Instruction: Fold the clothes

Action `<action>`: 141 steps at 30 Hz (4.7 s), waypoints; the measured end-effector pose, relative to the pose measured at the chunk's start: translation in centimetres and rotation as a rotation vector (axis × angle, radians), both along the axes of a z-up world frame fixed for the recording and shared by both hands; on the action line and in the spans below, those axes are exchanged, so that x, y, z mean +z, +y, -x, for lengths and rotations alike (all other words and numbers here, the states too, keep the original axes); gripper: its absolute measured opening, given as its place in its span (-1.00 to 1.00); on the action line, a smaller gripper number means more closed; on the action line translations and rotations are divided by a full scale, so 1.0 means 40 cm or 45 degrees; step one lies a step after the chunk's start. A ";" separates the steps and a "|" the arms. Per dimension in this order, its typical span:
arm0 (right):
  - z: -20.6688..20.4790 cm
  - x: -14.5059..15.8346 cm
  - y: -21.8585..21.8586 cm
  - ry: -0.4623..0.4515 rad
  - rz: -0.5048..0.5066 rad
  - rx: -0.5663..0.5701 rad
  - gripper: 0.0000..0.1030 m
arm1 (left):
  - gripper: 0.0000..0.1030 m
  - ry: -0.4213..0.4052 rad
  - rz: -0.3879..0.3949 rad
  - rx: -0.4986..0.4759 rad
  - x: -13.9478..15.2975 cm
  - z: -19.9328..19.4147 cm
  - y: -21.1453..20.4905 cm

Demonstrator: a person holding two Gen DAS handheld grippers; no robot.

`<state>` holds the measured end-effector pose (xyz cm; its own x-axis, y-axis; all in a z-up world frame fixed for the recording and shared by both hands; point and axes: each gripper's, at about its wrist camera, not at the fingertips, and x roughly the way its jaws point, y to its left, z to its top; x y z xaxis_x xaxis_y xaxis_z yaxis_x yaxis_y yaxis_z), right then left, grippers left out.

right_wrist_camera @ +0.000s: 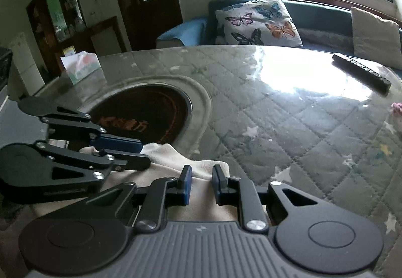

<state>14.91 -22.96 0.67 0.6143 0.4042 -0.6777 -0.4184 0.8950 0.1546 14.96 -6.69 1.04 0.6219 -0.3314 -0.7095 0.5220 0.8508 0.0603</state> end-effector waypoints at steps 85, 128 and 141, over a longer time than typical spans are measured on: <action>0.278 0.018 0.322 -0.176 -0.019 0.695 0.04 | -0.89 0.049 0.106 0.202 -0.004 0.037 0.225; 0.377 0.054 -0.148 -0.115 -0.005 0.053 -0.17 | -0.77 0.036 0.290 0.196 0.042 0.264 0.191; 0.212 0.000 -0.168 -0.043 -0.080 -0.156 -0.37 | -0.77 0.063 0.236 0.278 0.000 0.165 0.218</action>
